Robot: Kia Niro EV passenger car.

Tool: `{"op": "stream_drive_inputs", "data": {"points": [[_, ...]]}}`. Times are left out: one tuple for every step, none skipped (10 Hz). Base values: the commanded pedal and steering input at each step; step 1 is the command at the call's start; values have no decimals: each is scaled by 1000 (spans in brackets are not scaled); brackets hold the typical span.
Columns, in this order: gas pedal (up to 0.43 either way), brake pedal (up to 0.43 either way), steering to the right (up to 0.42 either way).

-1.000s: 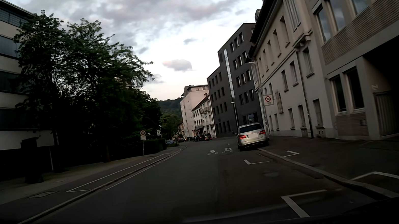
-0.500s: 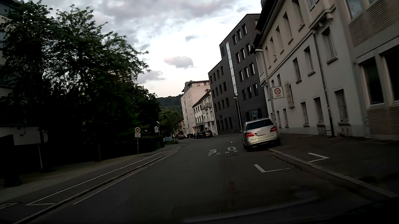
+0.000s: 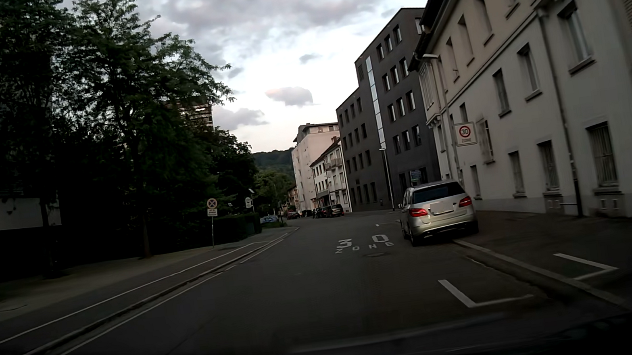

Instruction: Follow the waypoints while adhering to traffic rules and regulations

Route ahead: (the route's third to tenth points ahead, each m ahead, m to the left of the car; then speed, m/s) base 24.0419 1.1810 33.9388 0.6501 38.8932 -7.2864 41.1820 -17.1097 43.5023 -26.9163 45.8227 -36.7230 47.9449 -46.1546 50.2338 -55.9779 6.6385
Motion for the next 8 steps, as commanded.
{"op": "stream_drive_inputs", "data": {"points": [[79,0,-26],[47,0,-30],[39,0,-31],[39,0,-28],[39,0,-20],[39,0,-10],[39,0,-4],[39,0,1]]}}
